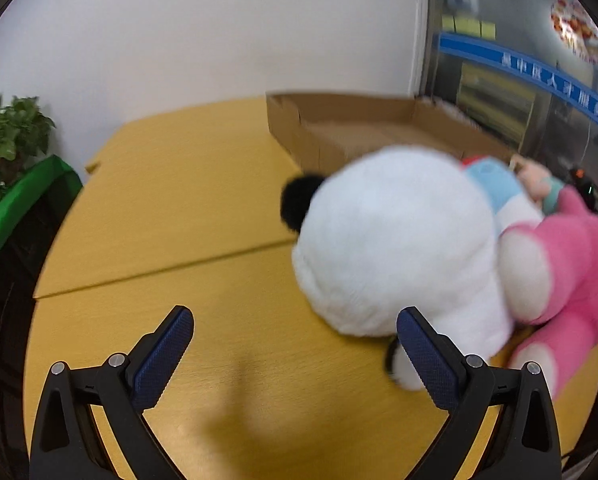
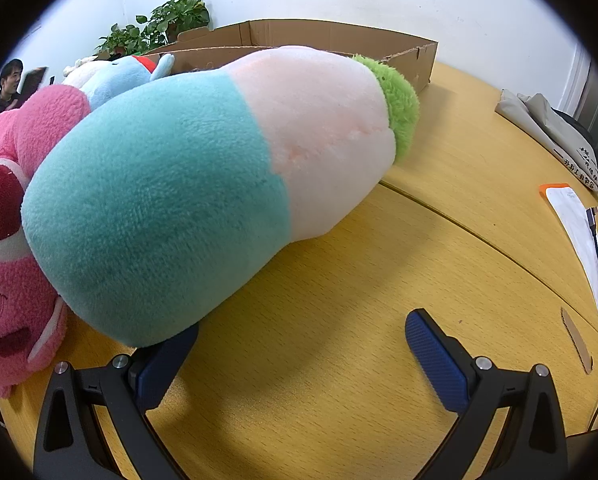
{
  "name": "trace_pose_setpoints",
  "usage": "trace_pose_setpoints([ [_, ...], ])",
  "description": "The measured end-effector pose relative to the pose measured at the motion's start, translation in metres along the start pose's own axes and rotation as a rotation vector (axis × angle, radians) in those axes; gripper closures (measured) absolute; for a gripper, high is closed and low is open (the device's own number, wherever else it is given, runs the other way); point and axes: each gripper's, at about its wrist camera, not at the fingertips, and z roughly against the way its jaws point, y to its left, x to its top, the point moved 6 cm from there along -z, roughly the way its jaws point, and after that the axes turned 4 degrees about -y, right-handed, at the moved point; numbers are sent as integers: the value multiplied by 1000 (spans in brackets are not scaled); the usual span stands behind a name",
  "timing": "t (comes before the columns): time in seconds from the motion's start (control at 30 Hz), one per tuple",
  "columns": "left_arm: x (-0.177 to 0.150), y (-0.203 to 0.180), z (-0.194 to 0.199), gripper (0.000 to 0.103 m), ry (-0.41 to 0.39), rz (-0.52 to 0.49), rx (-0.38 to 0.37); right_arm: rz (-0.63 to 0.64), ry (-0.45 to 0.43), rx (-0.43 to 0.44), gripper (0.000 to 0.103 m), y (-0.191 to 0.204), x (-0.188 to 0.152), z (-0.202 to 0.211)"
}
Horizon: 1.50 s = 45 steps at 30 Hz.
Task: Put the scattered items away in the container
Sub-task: 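Move both grippers toward the pink plush bear on the pile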
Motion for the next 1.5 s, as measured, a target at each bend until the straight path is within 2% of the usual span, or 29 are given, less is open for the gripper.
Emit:
trace_pose_setpoints([
  [0.13, 10, -31, 43, 0, -76, -14, 24, 0, 0, 0, 0, 0, 0, 0],
  [0.23, 9, -57, 58, 0, -112, -10, -10, -7, 0, -4, 0, 0, 0, 0],
  [0.37, 8, -91, 43, 0, -92, 21, -90, -21, 0, -16, 0, 0, 1, 0],
  [0.43, 6, -99, 35, 0, -86, 18, -84, -21, 0, -17, 0, 0, 1, 0],
  [0.6, 8, -112, 31, 0, -86, 58, 14, -46, 1, -41, 0, 1, 2, -1],
  [0.67, 9, -111, 38, 0, -104, 78, 120, -65, 11, -56, 0, 2, 0, 1],
  [0.73, 7, -107, 42, 0, -82, 109, 231, -83, 11, -100, 0, 7, -4, 11],
  [0.8, 3, -104, 44, 0, -60, 131, 264, -76, -28, -164, 0, 16, -5, 35],
  [0.83, 1, -104, 45, 0, -55, 149, 256, -78, -68, -207, 0, 23, -5, 55],
  [0.93, -3, -112, 53, 0, -57, 178, 205, -112, -193, -259, 0, 42, -1, 108],
  [1.03, -4, -129, 58, 0, -50, 144, 182, -151, -323, -308, 0, 70, 5, 164],
  [1.13, -2, -151, 66, 0, -54, 118, 127, -190, -409, -318, 0, 103, 9, 200],
  [1.33, 2, -190, 69, 0, -64, 99, 27, -296, -489, -300, 0, 167, 22, 208],
  [1.5, 2, -212, 64, 0, -43, 72, 10, -400, -448, -261, 0, 195, 23, 182],
])
